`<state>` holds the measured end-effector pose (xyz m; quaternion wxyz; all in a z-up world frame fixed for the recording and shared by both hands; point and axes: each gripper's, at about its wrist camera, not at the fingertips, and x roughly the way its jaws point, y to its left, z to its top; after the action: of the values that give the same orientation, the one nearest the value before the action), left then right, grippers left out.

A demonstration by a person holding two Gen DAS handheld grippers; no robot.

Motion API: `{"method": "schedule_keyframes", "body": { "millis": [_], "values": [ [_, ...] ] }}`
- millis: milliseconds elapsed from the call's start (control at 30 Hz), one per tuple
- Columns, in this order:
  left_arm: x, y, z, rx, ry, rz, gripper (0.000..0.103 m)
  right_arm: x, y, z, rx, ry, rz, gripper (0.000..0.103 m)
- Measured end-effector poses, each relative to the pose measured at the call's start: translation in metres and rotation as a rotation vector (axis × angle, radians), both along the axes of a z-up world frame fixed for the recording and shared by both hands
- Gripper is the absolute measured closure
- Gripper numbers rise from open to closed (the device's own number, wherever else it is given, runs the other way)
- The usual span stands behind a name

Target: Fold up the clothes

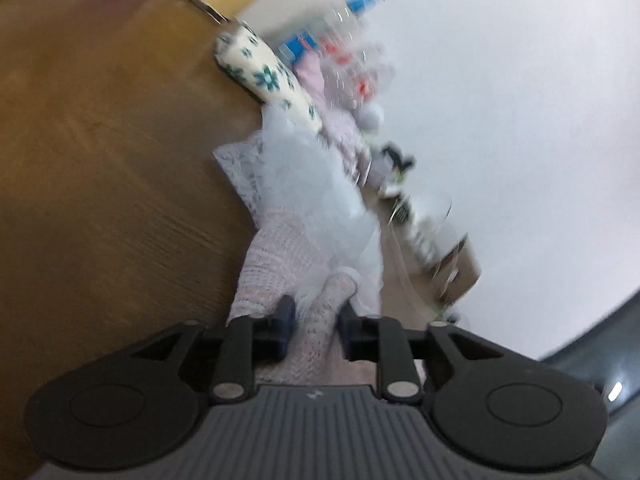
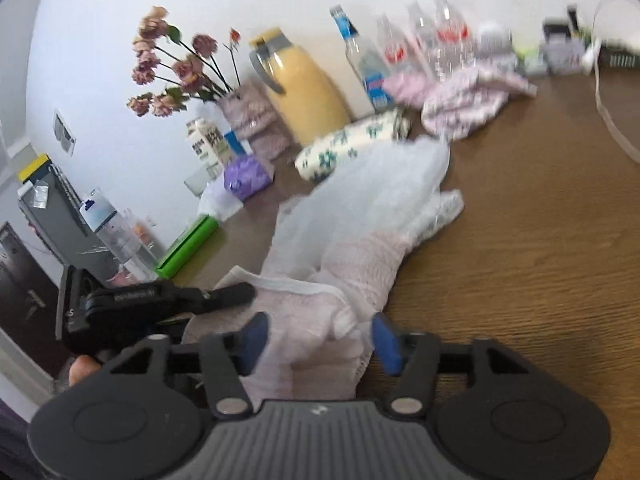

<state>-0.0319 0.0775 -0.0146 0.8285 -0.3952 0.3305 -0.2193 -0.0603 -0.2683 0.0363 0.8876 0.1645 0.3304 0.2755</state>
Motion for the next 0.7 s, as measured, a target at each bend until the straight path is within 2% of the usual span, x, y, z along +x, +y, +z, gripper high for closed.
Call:
{"method": "schedule_keyframes", "body": {
  "millis": [33, 100, 167, 233, 267, 300, 333, 400, 467, 533, 567, 600, 667, 700],
  "values": [
    [-0.003, 0.002, 0.001, -0.006, -0.009, 0.013, 0.048, -0.005, 0.004, 0.000, -0.002, 0.004, -0.013, 0.034],
    [-0.009, 0.007, 0.003, -0.017, -0.028, 0.040, 0.048, -0.012, 0.012, -0.004, 0.000, 0.015, -0.034, 0.034],
    [-0.015, 0.010, 0.007, 0.011, -0.037, 0.048, 0.048, -0.017, 0.017, -0.008, 0.003, 0.007, -0.050, 0.034],
    [-0.021, 0.010, 0.011, 0.050, -0.050, 0.032, 0.049, -0.016, 0.017, -0.015, 0.025, 0.017, -0.054, 0.040],
    [-0.023, 0.008, 0.012, 0.072, -0.053, 0.022, 0.056, -0.013, 0.016, -0.019, 0.051, 0.030, -0.052, 0.058],
    [-0.025, 0.006, 0.012, 0.095, -0.057, 0.012, 0.064, -0.011, 0.014, -0.022, 0.072, 0.043, -0.050, 0.084],
    [-0.027, 0.007, 0.011, 0.078, -0.057, 0.025, 0.089, -0.008, 0.013, -0.025, 0.090, 0.056, -0.048, 0.093],
    [-0.032, 0.012, 0.008, 0.011, -0.055, 0.069, 0.093, -0.006, 0.009, -0.023, 0.143, 0.048, -0.035, 0.094],
    [-0.036, 0.017, 0.004, -0.056, -0.052, 0.113, 0.096, -0.001, 0.003, -0.023, 0.196, 0.051, -0.040, 0.094],
    [-0.038, 0.017, 0.001, -0.056, -0.038, 0.141, 0.096, 0.004, 0.003, -0.024, 0.166, 0.076, -0.070, 0.085],
    [-0.038, 0.017, -0.001, -0.050, -0.030, 0.154, 0.096, -0.001, 0.004, -0.022, 0.132, 0.064, -0.074, 0.072],
    [-0.038, 0.016, -0.003, -0.044, -0.022, 0.167, 0.096, -0.009, 0.007, -0.018, 0.089, 0.042, -0.073, 0.054],
    [-0.039, 0.015, -0.003, -0.026, -0.027, 0.175, 0.096, -0.028, 0.012, -0.012, 0.023, -0.030, -0.065, 0.036],
    [-0.040, 0.014, -0.003, -0.017, -0.031, 0.177, 0.096, -0.037, 0.015, -0.010, -0.009, -0.060, -0.065, 0.034]
  ]
}}
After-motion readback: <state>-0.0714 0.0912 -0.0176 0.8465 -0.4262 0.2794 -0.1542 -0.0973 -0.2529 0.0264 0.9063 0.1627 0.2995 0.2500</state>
